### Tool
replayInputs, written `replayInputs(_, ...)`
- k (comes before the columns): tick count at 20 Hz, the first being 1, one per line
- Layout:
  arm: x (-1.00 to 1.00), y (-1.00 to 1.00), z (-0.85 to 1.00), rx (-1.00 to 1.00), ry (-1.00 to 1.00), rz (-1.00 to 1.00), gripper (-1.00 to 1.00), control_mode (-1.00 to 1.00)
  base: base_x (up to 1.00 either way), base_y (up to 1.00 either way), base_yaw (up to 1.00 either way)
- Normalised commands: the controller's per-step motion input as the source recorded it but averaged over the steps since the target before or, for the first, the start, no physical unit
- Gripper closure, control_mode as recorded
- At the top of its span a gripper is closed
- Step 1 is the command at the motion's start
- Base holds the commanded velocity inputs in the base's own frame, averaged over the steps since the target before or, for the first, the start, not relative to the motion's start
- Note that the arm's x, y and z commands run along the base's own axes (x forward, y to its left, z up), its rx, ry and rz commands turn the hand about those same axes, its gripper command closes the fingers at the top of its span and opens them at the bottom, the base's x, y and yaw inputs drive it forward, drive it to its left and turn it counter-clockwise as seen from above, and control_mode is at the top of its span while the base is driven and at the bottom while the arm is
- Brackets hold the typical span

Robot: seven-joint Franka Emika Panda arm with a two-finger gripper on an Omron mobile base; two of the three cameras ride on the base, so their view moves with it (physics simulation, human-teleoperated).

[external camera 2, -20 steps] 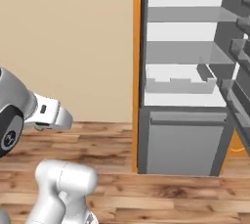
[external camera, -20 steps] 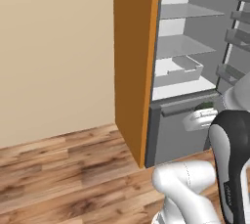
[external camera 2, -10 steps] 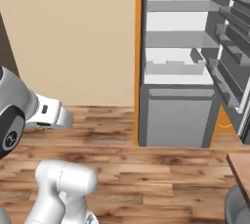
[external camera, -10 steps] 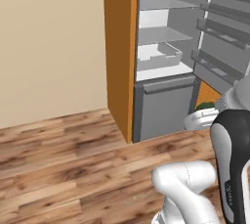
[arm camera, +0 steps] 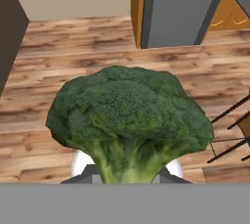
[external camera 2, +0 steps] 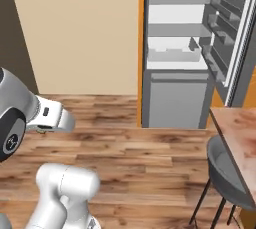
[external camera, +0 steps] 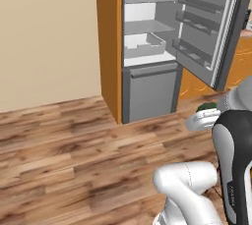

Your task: Place one broccoli and one fish in each tupperware on the nearby counter, to pack two identical lunches.

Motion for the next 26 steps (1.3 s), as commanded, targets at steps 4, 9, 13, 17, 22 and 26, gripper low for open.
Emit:
replayInputs(4,0.00,0.00,0.00,0.00,0.00,0.00,1.00,1.00,-1.00,-0.17,0.00)
replayInputs(9,0.00,0.00,0.00,0.00,0.00,0.00,1.00,1.00,-1.00,-0.21,0.00)
replayInputs(13,0.00,0.00,0.00,0.00,0.00,0.00,1.00,1.00,-1.00,-0.29,-0.04)
replayInputs(17,0.00,0.00,0.00,0.00,0.00,0.00,1.00,1.00,-1.00,-0.45,-0.10)
replayInputs(22,0.00,0.00,0.00,0.00,0.00,0.00,1.00,1.00,-1.00,-0.68,-0.10)
replayInputs(26,0.00,0.00,0.00,0.00,0.00,0.00,1.00,1.00,-1.00,-0.88,-0.02)
